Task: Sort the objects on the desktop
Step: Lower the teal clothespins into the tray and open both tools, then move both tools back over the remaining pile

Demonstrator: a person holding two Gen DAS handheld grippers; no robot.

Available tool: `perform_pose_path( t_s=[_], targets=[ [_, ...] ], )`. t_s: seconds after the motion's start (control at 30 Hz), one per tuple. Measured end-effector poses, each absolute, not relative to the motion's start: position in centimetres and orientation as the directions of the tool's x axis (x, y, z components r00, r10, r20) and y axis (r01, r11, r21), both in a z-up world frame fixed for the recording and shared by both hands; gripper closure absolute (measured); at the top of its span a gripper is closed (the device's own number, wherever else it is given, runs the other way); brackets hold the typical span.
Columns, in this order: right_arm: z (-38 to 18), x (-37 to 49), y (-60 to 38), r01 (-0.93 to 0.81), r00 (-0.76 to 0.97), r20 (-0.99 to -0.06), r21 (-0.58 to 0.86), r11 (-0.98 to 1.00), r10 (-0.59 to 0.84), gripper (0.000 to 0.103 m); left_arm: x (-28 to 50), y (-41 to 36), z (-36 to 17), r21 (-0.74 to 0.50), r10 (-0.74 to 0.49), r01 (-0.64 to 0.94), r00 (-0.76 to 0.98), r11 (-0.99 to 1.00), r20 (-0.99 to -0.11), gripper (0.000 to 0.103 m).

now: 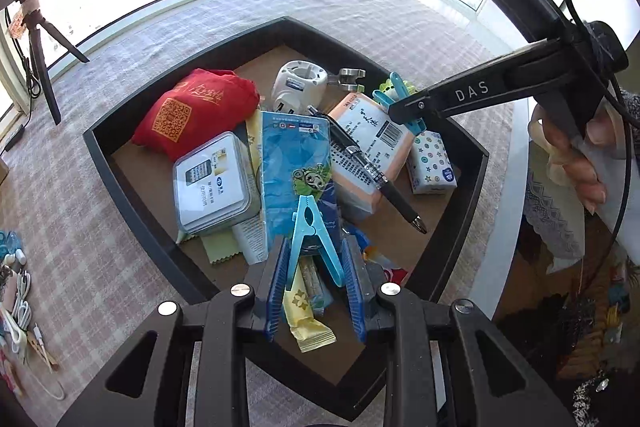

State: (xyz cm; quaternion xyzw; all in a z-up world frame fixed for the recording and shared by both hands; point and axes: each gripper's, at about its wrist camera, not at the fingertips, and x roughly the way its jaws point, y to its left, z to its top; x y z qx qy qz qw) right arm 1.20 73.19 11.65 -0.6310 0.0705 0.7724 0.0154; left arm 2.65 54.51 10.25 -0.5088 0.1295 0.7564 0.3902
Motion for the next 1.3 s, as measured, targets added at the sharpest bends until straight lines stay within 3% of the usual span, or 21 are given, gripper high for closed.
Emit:
perform_pose_path(
  t_s=[0.23,0.33,0.8,1.2,1.3],
  targets=[
    [11.5,2.0,74.5,-0.123,-0.208,-0.976,0.098,-0.988,-0.071,0.091,3.3,56.8,10.0,-0.18,0.442,-0.737,-0.175,-0.652,-0.88,0.076],
    [11.3,1.8,74.5,-0.125,-0.204,-0.976,0.098,-0.987,-0.071,0.086,3.1,56.8,10.0,-0.183,0.435,-0.721,-0.179,-0.668,-0.882,0.055],
    [13.0,-0.4,69.3,-0.025,-0.261,-0.962,0.091,-0.996,-0.081,0.086,1.6,50.4,10.5,-0.165,0.403,-0.632,-0.252,-0.757,-0.88,0.057],
    [14.0,-5.6,57.4,0.158,-0.272,-0.947,0.132,-0.979,-0.171,0.085,-1.9,35.2,9.9,-0.144,0.281,-0.375,-0.344,-0.916,-0.896,0.057],
    [14.1,-7.0,53.7,0.208,-0.274,-0.943,0.132,-0.969,-0.187,0.079,-2.7,30.5,9.5,-0.14,0.241,-0.283,-0.361,-0.949,-0.901,0.057]
  ],
)
